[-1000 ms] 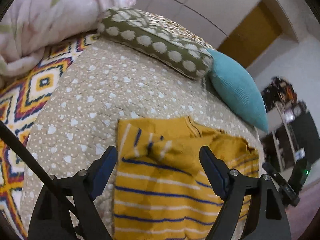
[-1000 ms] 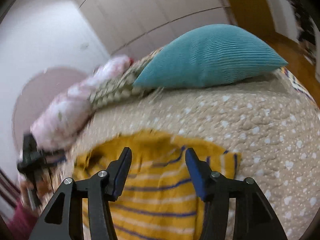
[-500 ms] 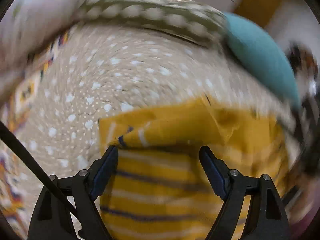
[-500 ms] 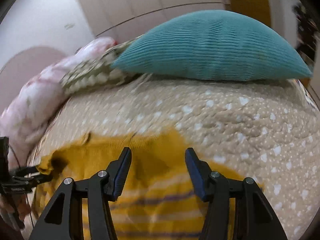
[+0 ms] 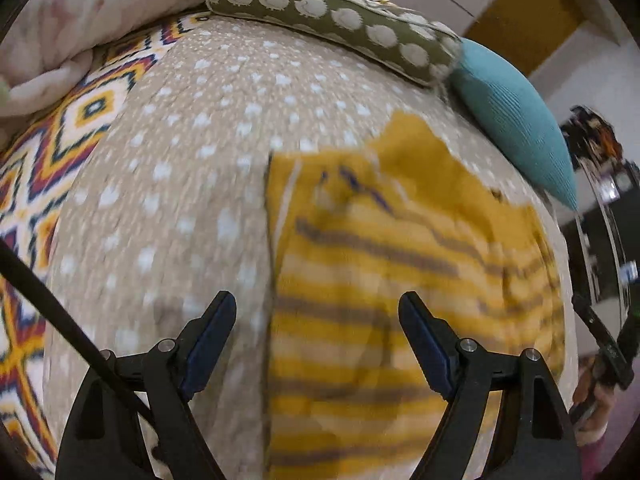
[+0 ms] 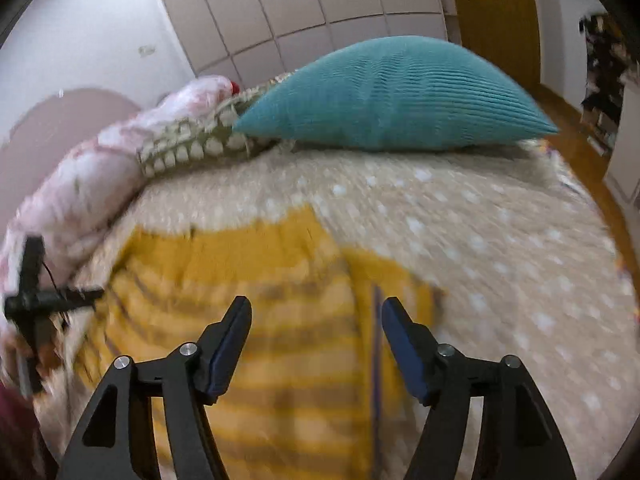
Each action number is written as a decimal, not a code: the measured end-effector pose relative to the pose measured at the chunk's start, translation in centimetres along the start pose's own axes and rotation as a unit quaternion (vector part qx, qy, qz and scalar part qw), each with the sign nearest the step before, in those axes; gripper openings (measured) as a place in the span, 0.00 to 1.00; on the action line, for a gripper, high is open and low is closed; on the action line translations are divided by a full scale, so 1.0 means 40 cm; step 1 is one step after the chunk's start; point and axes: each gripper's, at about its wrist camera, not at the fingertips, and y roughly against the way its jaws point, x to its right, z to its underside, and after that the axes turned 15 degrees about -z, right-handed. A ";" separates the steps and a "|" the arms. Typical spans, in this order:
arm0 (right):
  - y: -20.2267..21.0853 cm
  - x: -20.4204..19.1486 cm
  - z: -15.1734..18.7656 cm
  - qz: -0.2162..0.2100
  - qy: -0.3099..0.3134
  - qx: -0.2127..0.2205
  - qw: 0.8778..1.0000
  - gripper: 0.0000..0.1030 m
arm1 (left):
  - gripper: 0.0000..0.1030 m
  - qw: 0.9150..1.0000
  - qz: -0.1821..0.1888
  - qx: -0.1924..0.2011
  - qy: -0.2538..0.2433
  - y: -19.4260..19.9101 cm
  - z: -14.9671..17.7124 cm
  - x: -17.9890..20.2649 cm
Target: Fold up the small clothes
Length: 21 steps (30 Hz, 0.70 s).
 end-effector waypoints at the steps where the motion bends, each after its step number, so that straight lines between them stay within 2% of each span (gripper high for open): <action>1: 0.020 -0.001 0.030 0.007 0.004 -0.009 1.000 0.70 | 0.80 1.000 -0.004 -0.001 -0.006 0.006 0.027 -0.004; 4: 0.047 -0.006 0.105 0.017 0.014 -0.028 0.999 0.68 | 0.80 1.000 -0.012 -0.003 -0.013 0.004 0.090 -0.008; 5: 0.036 -0.006 0.121 0.018 0.012 -0.035 0.999 0.62 | 0.80 1.000 -0.014 -0.006 -0.015 -0.001 0.103 -0.008; 6: 0.017 -0.005 0.142 0.016 0.011 -0.053 0.998 0.40 | 0.80 1.000 -0.018 -0.008 -0.019 -0.002 0.114 -0.006; 8: -0.011 -0.005 0.170 0.025 0.019 -0.070 0.997 0.32 | 0.80 0.999 -0.031 -0.003 -0.027 0.008 0.128 -0.002; 12: 0.054 -0.016 0.171 0.024 0.033 -0.048 0.998 0.08 | 0.80 0.998 -0.038 0.001 -0.044 0.036 0.152 -0.001; 15: 0.115 0.023 0.180 0.035 0.015 -0.030 0.999 0.06 | 0.80 0.997 -0.051 0.000 -0.055 0.025 0.165 0.000; 17: 0.107 0.055 0.196 0.037 -0.013 -0.038 0.998 0.06 | 0.80 0.997 -0.054 -0.001 -0.049 0.020 0.176 -0.003; 21: 0.101 0.035 0.207 0.043 -0.010 -0.056 0.997 0.08 | 0.80 0.997 -0.052 0.002 -0.053 0.030 0.183 0.007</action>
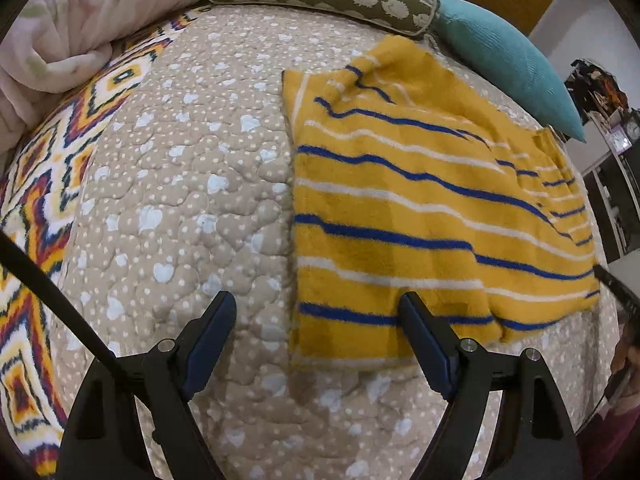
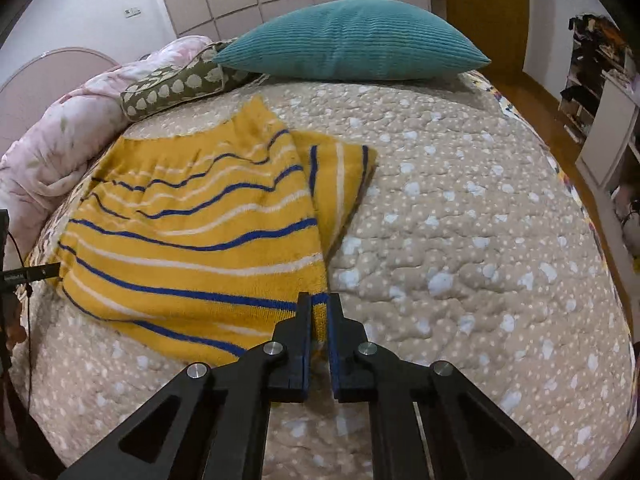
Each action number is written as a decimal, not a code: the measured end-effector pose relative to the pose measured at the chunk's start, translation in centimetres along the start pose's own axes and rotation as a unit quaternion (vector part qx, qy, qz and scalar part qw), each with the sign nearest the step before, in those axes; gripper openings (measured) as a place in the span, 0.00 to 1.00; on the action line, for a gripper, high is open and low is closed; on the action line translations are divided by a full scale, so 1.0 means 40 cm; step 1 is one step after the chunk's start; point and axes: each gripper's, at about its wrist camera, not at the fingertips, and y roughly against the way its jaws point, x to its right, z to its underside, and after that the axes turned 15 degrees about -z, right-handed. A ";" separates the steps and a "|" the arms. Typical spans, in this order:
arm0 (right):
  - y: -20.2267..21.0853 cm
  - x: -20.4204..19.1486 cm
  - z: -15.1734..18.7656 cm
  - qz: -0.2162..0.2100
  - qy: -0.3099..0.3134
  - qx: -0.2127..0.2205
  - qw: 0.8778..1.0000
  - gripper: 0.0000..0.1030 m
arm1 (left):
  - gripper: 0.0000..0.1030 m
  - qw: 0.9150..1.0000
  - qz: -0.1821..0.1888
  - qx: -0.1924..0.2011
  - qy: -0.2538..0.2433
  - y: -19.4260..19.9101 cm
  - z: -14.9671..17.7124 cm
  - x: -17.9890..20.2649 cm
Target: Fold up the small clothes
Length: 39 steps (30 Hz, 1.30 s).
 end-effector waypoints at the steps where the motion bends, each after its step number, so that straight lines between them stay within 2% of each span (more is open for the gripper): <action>1: 0.011 -0.003 -0.006 -0.002 -0.008 0.004 1.000 0.13 | 0.80 1.000 -0.003 0.000 -0.003 0.003 0.005 0.002; 3: 0.034 -0.015 -0.017 0.010 -0.011 0.021 1.000 0.44 | 0.80 1.000 -0.008 0.001 -0.007 0.006 0.013 0.006; 4: 0.043 -0.037 -0.029 0.016 0.000 0.038 0.999 0.53 | 0.80 1.000 -0.010 0.005 -0.006 0.014 0.020 0.010; 5: 0.044 -0.050 -0.037 0.015 0.010 0.045 0.999 0.55 | 0.80 1.000 -0.009 0.007 -0.005 0.017 0.019 0.013; 8: 0.002 -0.095 -0.075 0.016 0.035 0.042 0.998 0.56 | 0.80 1.000 -0.009 0.018 0.006 0.030 0.016 0.031; 13: -0.146 -0.120 -0.144 0.010 0.038 0.019 0.999 0.56 | 0.81 0.999 -0.040 0.023 0.010 -0.002 -0.005 0.058; 17: -0.242 -0.114 -0.180 0.046 0.051 0.013 0.998 0.56 | 0.85 0.998 -0.054 0.035 0.008 -0.018 -0.010 0.063; 20: -0.286 -0.090 -0.213 0.052 0.039 0.017 0.998 0.56 | 0.86 0.998 -0.056 0.036 0.007 -0.023 -0.013 0.064; 24: -0.284 -0.081 -0.236 0.048 0.013 0.007 0.999 0.56 | 0.86 0.998 -0.055 0.036 0.006 -0.024 -0.013 0.063; 27: -0.243 -0.111 -0.223 0.055 0.013 0.000 0.998 0.57 | 0.86 0.998 -0.056 0.038 0.007 -0.025 -0.013 0.064; 32: -0.204 -0.184 -0.199 0.008 0.040 0.006 0.999 0.57 | 0.87 0.997 -0.059 0.039 0.009 -0.026 -0.012 0.066; 35: -0.228 -0.236 -0.201 -0.020 0.055 -0.003 0.998 0.57 | 0.87 0.997 -0.059 0.038 0.011 -0.027 -0.012 0.065; 39: -0.286 -0.304 -0.196 -0.033 0.077 -0.005 0.996 0.57 | 0.89 0.998 -0.056 0.037 0.013 -0.031 -0.012 0.062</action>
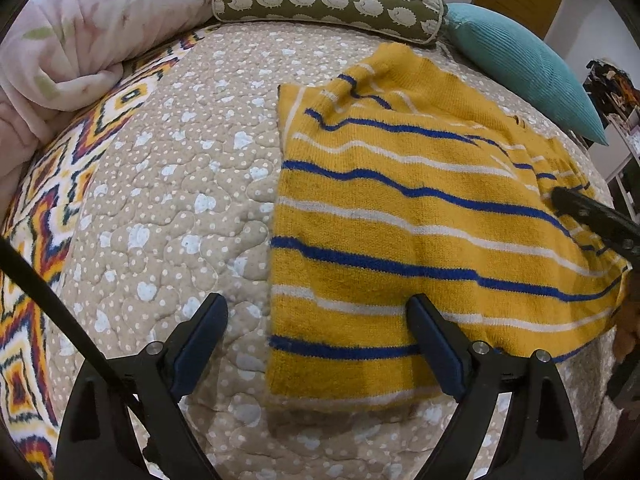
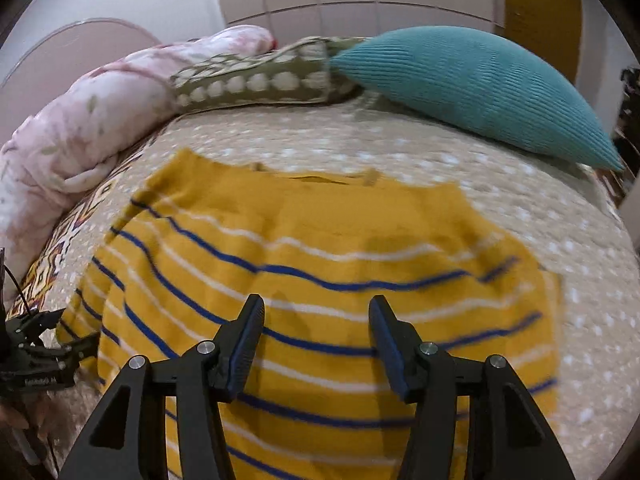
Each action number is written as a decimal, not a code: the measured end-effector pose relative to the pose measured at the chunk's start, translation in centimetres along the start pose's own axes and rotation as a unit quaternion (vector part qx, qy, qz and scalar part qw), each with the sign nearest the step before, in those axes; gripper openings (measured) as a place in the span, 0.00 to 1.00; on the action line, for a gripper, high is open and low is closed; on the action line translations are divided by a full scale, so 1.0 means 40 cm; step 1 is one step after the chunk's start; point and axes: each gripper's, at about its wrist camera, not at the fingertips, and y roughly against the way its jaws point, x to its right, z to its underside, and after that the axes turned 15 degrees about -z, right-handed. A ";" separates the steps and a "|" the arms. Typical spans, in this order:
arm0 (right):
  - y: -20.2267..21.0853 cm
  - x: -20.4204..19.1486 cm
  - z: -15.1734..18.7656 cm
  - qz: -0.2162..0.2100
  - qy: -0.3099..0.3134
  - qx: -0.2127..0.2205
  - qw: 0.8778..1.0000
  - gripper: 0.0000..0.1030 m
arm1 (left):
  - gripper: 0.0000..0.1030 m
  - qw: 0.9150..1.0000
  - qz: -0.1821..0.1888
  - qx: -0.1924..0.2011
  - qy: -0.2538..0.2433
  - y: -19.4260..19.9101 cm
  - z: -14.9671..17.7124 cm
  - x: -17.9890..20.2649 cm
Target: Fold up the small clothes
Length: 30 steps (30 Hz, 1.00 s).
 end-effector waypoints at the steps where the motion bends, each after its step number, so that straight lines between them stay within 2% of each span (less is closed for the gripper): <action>1: -0.029 -0.015 -0.002 -0.006 0.002 -0.005 1.000 0.57 | 0.89 1.000 -0.001 0.001 0.000 0.000 0.000 0.001; 3: -0.070 -0.034 -0.005 0.002 0.016 -0.013 1.000 0.57 | 0.89 1.000 -0.003 0.003 0.000 -0.001 0.001 0.003; 6: -0.121 -0.060 -0.018 0.043 0.053 -0.016 0.998 0.57 | 0.91 1.000 -0.005 0.005 -0.001 -0.003 0.002 0.006; 11: -0.139 -0.052 -0.063 0.050 0.030 -0.029 0.998 0.57 | 0.92 1.000 0.000 0.003 0.000 -0.007 0.001 0.005; 19: -0.080 -0.084 -0.056 0.020 0.024 -0.008 0.999 0.57 | 0.93 1.000 0.019 -0.004 0.004 -0.008 -0.004 -0.012; 21: -0.092 -0.095 -0.051 0.022 0.037 -0.015 0.999 0.57 | 0.93 0.999 0.038 -0.009 0.016 -0.006 -0.010 -0.030; 23: -0.129 -0.084 -0.042 0.029 0.035 -0.042 0.998 0.57 | 0.93 0.997 0.057 -0.014 0.039 -0.003 -0.019 -0.054; 30: -0.063 -0.053 -0.032 0.001 0.000 -0.016 1.000 0.58 | 0.93 0.995 0.062 -0.015 0.073 -0.007 -0.056 -0.098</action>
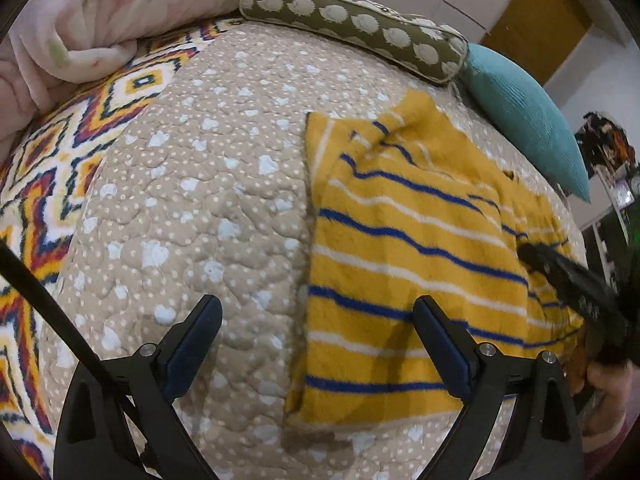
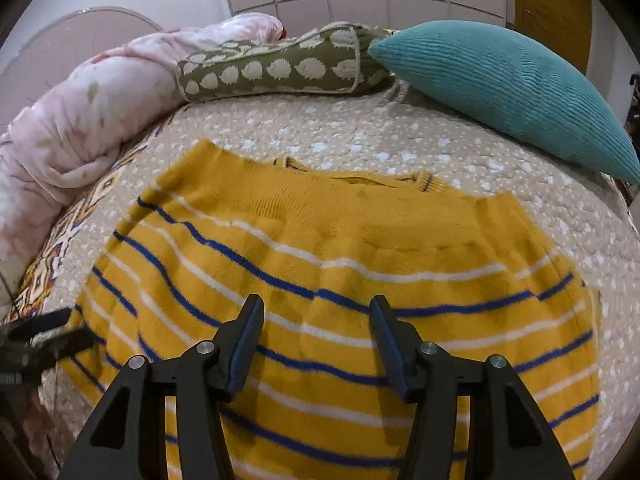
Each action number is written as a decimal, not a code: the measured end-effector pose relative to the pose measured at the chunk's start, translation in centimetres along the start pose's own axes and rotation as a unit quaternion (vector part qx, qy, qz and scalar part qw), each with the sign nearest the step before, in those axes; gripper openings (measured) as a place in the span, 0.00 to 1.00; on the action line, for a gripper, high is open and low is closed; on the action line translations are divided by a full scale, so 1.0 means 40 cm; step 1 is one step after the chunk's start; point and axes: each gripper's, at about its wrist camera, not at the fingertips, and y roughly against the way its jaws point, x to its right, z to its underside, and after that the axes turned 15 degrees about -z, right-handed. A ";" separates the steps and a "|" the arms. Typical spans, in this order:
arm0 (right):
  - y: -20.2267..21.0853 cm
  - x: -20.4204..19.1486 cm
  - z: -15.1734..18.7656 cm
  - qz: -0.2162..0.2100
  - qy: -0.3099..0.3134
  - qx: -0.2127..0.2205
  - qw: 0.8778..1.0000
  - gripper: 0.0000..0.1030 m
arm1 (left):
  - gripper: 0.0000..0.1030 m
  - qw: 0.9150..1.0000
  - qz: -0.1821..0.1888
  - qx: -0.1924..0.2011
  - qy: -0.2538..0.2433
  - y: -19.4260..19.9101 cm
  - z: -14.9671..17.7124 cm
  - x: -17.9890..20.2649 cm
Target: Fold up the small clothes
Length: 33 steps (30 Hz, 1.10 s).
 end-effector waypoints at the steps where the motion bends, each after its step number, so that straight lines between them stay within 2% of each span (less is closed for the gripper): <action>1: 0.006 0.000 0.008 0.001 0.002 0.000 1.000 0.58 | 0.93 1.000 0.000 -0.006 0.003 -0.007 -0.003 0.000; 7: 0.021 0.017 0.044 -0.004 0.000 0.001 1.000 0.58 | 0.93 1.000 -0.008 -0.011 0.001 -0.025 0.000 0.015; 15: 0.021 -0.023 0.007 -0.059 -0.004 0.014 0.998 0.61 | 0.95 1.000 -0.006 -0.005 -0.007 -0.032 0.008 0.022; 21: -0.052 -0.103 -0.051 -0.076 0.019 -0.003 0.997 0.61 | 0.95 1.000 0.011 0.019 -0.001 -0.022 0.032 0.007; 25: -0.113 -0.175 -0.116 -0.119 0.010 -0.017 0.993 0.62 | 0.95 0.999 0.023 0.028 -0.002 -0.014 0.038 0.000; 28: -0.165 -0.230 -0.150 -0.126 0.013 -0.030 0.991 0.62 | 0.94 0.999 0.041 0.029 0.013 0.002 0.039 -0.022; 32: -0.238 -0.307 -0.172 -0.128 0.036 -0.056 0.989 0.62 | 0.90 0.998 0.048 0.049 0.012 0.032 0.038 -0.041; 33: -0.253 -0.319 -0.173 -0.124 0.041 -0.062 0.990 0.62 | 0.83 0.998 0.048 0.050 0.010 0.034 0.037 -0.042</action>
